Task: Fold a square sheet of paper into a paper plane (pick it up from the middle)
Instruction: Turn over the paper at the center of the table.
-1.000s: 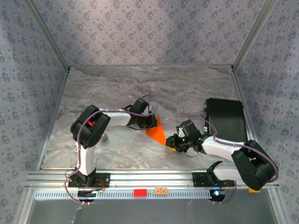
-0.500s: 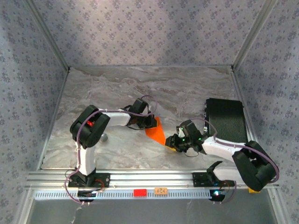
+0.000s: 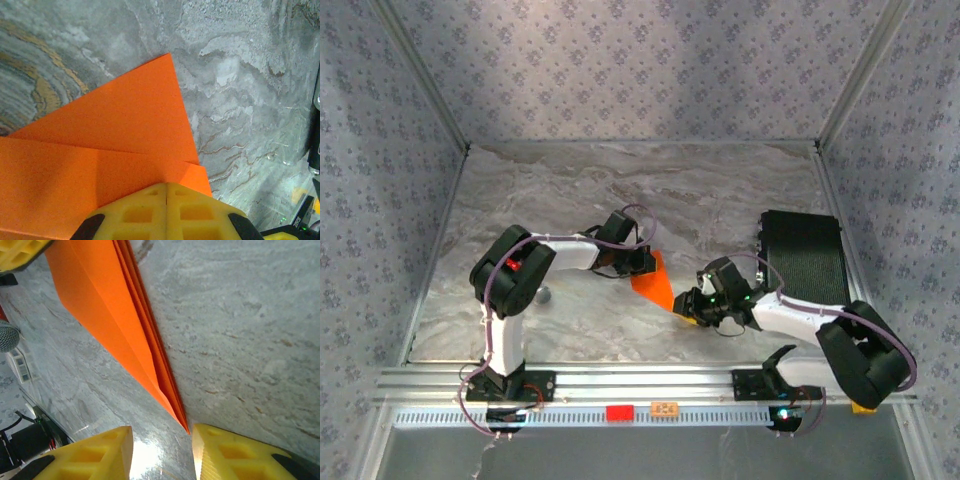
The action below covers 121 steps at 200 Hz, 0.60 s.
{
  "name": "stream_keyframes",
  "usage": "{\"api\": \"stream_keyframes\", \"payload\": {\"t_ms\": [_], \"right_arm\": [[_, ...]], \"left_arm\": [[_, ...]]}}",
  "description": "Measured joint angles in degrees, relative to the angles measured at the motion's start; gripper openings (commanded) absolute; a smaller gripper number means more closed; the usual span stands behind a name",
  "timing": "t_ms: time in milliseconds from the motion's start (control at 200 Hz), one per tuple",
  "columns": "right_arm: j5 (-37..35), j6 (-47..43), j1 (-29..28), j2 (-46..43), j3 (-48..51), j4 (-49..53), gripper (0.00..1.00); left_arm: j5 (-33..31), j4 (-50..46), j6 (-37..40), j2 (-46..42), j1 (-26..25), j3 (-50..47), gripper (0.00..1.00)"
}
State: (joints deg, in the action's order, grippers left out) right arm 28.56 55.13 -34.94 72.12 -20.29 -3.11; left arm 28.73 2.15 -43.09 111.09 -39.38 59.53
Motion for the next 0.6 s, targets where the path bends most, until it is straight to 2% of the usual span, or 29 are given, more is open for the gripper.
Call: {"api": "stream_keyframes", "payload": {"t_ms": [605], "right_arm": [[1.2, 1.5, -0.1, 2.3, -0.4, -4.3, 0.37]], "left_arm": [[0.0, 0.0, 0.0, 0.0, 0.0, 0.0, 0.05]]}}
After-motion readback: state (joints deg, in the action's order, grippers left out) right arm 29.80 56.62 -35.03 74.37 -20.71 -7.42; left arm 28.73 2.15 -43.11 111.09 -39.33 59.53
